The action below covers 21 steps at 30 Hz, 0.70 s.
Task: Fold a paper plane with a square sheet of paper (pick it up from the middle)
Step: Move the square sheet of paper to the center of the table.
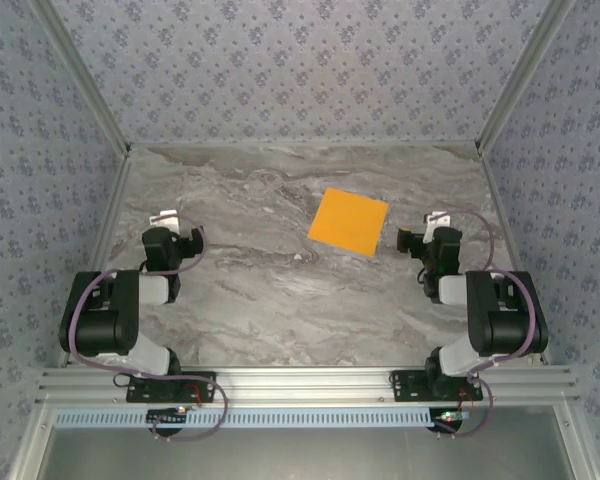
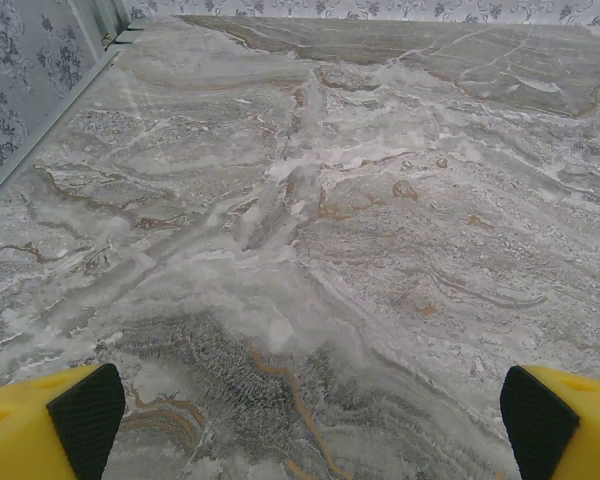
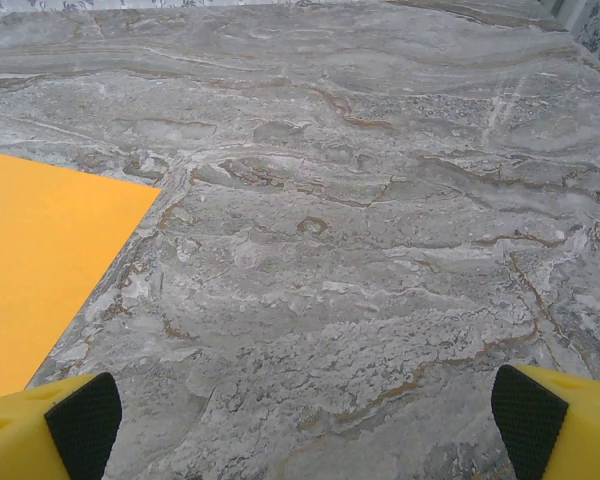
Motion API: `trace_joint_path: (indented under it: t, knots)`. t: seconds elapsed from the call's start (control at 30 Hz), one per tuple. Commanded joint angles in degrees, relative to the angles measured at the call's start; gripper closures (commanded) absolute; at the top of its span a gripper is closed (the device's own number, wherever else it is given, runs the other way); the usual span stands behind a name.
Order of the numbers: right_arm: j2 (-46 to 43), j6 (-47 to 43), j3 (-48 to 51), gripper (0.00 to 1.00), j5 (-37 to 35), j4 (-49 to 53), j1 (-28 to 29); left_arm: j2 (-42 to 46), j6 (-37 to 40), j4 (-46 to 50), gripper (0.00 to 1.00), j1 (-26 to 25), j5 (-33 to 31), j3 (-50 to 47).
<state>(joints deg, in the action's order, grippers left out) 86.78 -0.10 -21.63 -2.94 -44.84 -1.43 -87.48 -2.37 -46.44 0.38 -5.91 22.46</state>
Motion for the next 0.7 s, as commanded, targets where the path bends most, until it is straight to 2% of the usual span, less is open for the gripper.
trace_joint_path:
  t: [0.0,0.63,0.67]
  knots:
    - [0.33,-0.95,-0.73,0.00,0.59,-0.47,-0.39,-0.33,0.67,-0.23,0.01,-0.12,0.58,1.10]
    - [0.15,-1.05,-0.51,0.00,0.44,-0.81,-0.23,-0.26,0.29,0.07,0.01,1.02,3.11,1.19]
    - [-0.40,-0.96,-0.90,0.00,0.12,0.23,-0.22,-0.21,0.77,0.57,0.01,1.12,4.99,1.40]
